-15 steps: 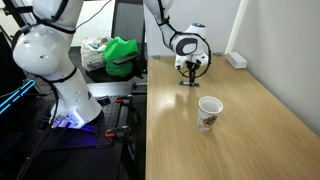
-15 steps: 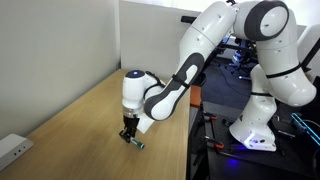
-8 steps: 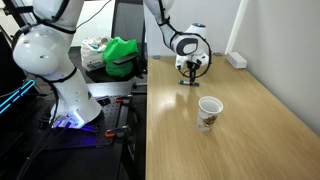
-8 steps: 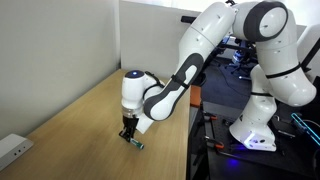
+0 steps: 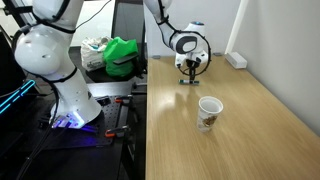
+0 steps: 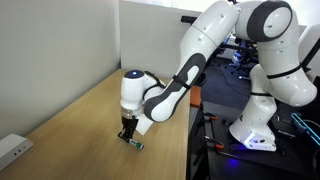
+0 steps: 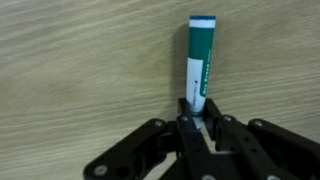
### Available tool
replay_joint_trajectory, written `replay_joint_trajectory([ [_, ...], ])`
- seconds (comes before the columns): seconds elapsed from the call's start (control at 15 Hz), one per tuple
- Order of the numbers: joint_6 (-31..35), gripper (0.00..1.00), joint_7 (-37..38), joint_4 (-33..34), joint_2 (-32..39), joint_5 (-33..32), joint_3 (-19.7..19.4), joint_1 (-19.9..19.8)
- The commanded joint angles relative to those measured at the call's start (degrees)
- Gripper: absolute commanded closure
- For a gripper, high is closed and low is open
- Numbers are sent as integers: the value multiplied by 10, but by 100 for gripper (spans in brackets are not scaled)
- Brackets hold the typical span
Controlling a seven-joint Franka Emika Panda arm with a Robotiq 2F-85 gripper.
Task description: Put the marker inside the cup
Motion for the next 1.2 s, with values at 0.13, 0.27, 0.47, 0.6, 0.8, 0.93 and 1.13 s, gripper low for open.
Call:
replay_joint_trajectory([
  [0.13, -9, 95, 35, -34, -60, -19, -53, 55],
  [0.27, -15, 95, 57, -39, -75, -39, -75, 74],
  [0.47, -34, 95, 121, -47, -101, -98, -113, 104],
  [0.6, -53, 95, 169, -47, -115, -147, -130, 117],
  [0.8, -95, 95, 255, -40, -133, -233, -143, 130],
  [0.93, -130, 95, 307, -34, -144, -285, -136, 127],
  [1.13, -189, 95, 384, -21, -155, -352, -114, 115],
])
